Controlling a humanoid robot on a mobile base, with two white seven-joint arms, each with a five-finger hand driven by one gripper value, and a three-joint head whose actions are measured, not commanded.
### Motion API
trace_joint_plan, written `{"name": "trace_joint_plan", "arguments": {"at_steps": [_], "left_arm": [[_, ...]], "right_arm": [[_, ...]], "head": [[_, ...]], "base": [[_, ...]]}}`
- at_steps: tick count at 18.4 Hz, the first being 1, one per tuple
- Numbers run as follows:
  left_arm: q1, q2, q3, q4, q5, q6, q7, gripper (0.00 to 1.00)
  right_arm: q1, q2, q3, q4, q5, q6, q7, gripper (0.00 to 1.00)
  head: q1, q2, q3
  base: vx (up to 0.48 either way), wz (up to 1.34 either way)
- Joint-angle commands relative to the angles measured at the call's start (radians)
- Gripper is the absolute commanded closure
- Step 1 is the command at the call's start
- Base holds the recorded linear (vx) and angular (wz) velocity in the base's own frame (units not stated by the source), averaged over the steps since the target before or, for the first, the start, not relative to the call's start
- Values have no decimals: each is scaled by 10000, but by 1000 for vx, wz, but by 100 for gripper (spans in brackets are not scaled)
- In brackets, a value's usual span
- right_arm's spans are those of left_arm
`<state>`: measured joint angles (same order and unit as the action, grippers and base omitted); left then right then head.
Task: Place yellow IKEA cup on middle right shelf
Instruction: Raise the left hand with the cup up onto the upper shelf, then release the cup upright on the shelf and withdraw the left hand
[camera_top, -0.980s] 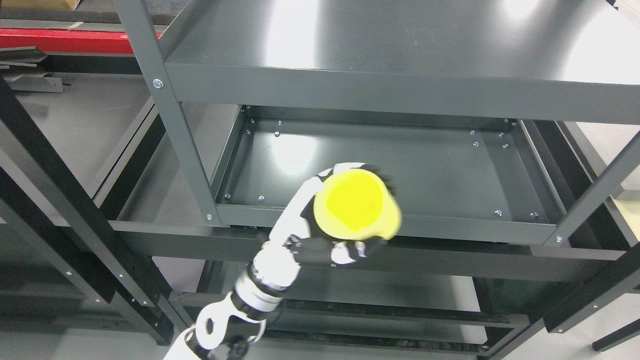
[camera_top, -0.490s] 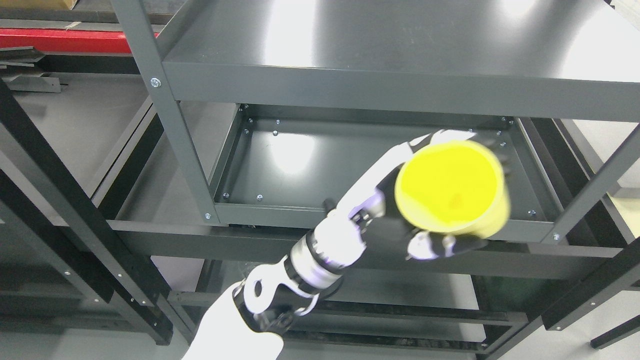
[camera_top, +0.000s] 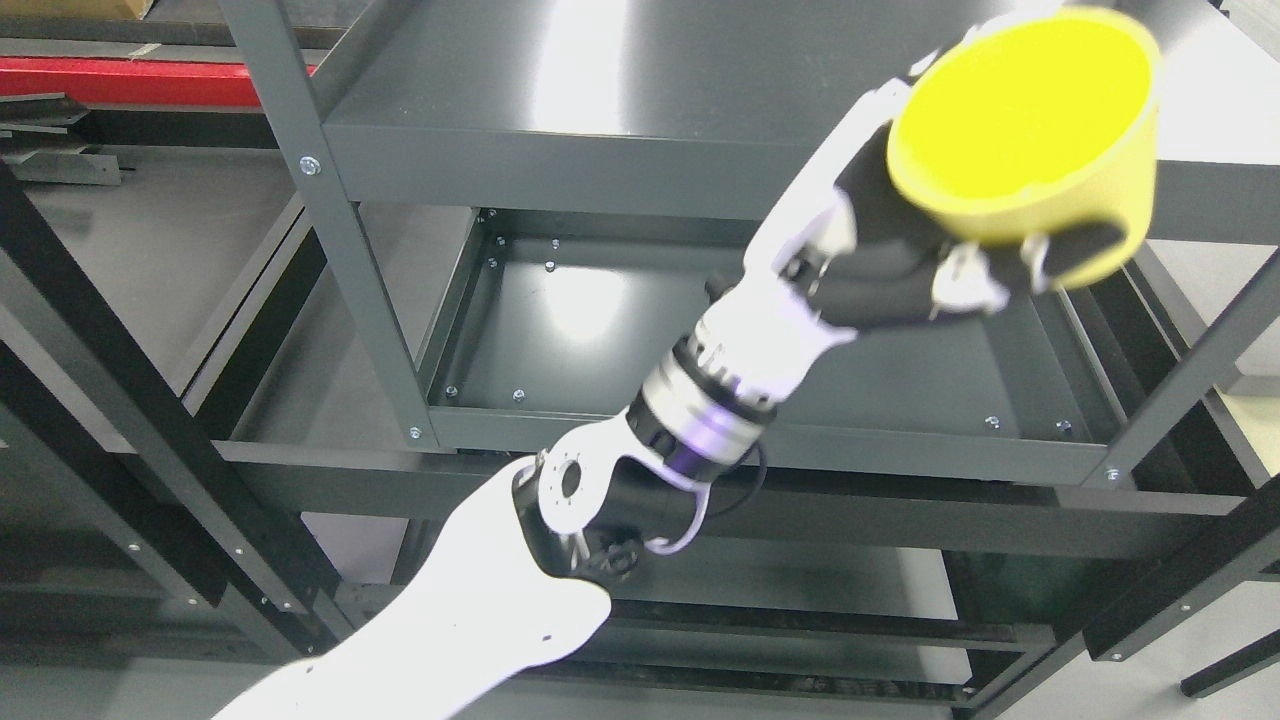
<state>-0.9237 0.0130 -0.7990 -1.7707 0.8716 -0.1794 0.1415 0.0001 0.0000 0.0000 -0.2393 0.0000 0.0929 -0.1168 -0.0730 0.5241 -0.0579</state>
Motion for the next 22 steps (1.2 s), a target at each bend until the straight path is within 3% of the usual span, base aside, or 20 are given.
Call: {"name": "trace_joint_plan", "arguments": {"at_steps": [1, 10, 18, 22], "left_arm": [[-2066, 44, 317, 97, 825, 2276, 2537, 100], [-3925, 44, 2726, 2933, 734, 6883, 2896, 99], [-3833, 44, 3326, 3624, -232, 7423, 2865, 98], [-3527, 44, 3342, 3810, -586, 7531, 2850, 93]], "right_arm": [[137, -175, 169, 0, -245, 7, 2, 1], [137, -175, 169, 0, -245, 7, 2, 1], [137, -175, 169, 0, -245, 7, 2, 1], [137, -175, 169, 0, -245, 7, 2, 1]], "head": [[0, 0, 0], [0, 0, 0], [0, 0, 0], [0, 0, 0]], "base": [[0, 0], [0, 0], [0, 0], [0, 0]]}}
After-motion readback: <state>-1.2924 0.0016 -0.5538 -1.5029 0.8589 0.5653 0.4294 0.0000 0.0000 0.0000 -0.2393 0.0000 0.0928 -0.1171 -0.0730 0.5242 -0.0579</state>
